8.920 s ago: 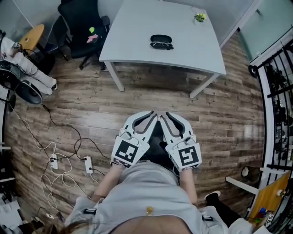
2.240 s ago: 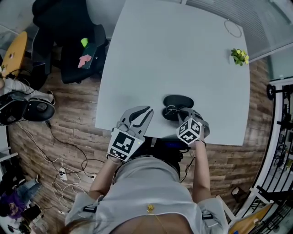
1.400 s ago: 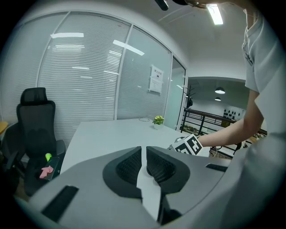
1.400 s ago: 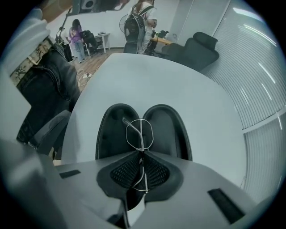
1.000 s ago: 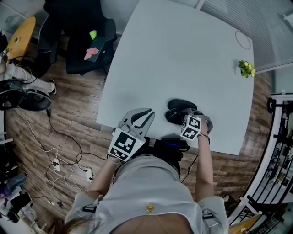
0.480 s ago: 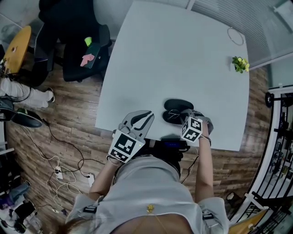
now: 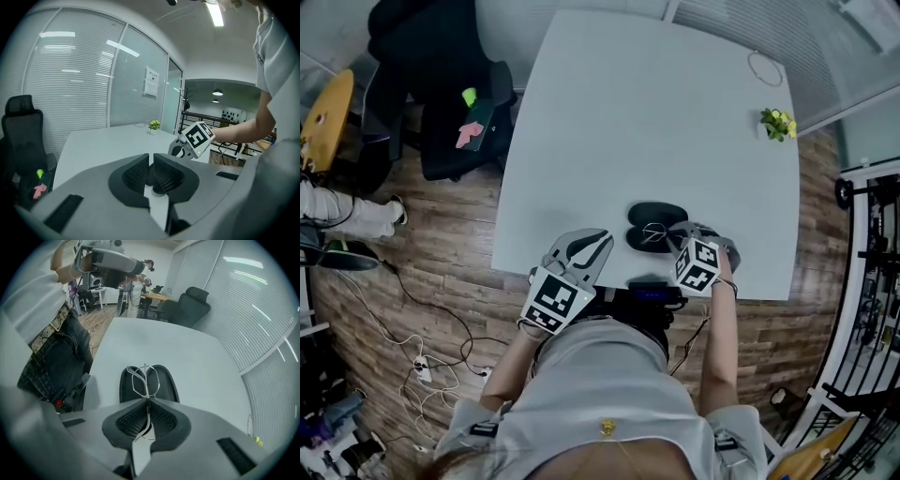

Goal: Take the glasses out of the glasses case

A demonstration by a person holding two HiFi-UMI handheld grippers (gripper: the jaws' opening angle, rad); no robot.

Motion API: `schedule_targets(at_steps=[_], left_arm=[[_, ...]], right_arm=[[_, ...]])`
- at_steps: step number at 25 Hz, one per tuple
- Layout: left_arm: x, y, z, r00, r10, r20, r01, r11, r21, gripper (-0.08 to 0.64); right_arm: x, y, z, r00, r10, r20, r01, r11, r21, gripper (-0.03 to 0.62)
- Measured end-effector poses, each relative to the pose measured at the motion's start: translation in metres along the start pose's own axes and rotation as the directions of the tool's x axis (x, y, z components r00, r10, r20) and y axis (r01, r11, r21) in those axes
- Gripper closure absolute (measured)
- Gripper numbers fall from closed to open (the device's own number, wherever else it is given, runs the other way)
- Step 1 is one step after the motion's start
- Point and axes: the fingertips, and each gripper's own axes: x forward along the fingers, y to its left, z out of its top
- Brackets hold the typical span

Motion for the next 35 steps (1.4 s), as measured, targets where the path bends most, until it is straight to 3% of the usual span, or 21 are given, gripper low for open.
schedule_targets(at_steps=[8, 35], left_arm=[[0.000, -0.006, 0.001, 1.000, -0.027, 0.010, 0.027, 1.000, 0.012, 0.518], [0.007, -0.024, 0.003, 0.995, -0.097, 0.011, 0.097, 0.994, 0.053, 0.518]], right_arm=[[-0.029, 0.003, 0.010, 1.000, -0.001, 0.006, 0.001, 1.000, -0.030, 0.560], [-0.114, -0.003, 0.047, 0.993, -0.081, 0.081, 0.081, 0.997, 0.002, 0.563]])
